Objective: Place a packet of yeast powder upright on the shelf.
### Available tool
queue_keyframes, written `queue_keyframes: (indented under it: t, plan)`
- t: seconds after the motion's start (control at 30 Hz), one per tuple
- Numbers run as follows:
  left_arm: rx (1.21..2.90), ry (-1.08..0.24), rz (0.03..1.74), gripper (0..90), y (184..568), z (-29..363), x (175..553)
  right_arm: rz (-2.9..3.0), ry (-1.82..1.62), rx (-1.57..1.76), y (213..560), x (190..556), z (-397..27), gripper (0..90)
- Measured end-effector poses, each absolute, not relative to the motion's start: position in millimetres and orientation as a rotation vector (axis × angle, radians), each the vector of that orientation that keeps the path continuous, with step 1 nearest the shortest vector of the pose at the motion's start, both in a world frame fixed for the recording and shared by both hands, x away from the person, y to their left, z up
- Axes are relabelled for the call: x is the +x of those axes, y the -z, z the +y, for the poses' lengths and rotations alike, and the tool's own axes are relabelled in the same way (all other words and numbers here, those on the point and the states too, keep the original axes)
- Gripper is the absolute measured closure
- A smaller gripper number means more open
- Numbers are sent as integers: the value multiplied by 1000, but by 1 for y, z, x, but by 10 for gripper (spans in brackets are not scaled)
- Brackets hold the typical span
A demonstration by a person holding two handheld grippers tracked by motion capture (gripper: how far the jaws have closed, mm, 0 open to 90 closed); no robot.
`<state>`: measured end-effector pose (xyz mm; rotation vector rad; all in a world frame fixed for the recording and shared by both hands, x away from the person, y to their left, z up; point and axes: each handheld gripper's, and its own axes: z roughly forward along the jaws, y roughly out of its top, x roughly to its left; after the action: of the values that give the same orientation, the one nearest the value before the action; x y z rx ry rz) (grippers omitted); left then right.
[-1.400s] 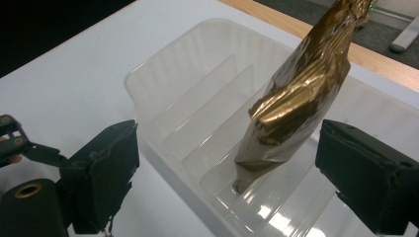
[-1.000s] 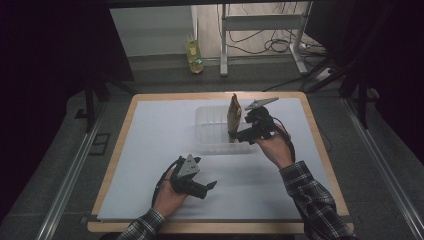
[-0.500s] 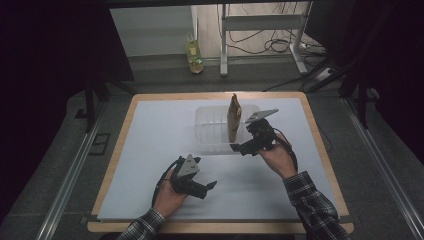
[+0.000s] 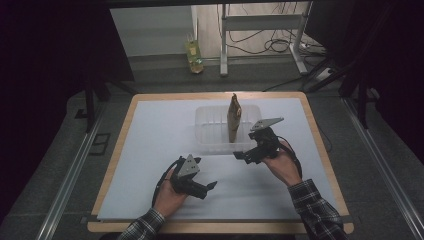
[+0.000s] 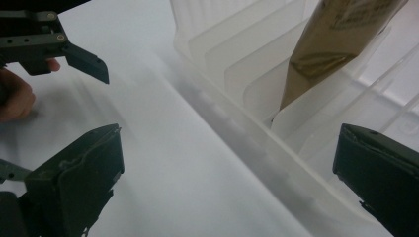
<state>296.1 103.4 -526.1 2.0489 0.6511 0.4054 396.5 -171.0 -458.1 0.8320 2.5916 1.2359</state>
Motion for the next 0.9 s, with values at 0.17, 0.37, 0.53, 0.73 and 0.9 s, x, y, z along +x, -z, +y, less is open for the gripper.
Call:
queue_keyframes:
  t: [0.17,0.37,0.53,0.73,0.9]
  plan:
    - [2052,-401,648,22,526,103,296,2597,-1258,847,461,395,-175,0]
    - [2051,-401,647,22,526,103,296,2589,-1261,854,464,391,-180,0]
    - [2053,-400,645,22,526,103,296,2582,-1274,861,464,387,-185,0]
    - [2055,-399,643,22,526,103,296,2572,-1252,844,470,377,-194,0]
    - [2057,-397,646,21,527,103,296,2578,-1240,834,473,372,-199,0]
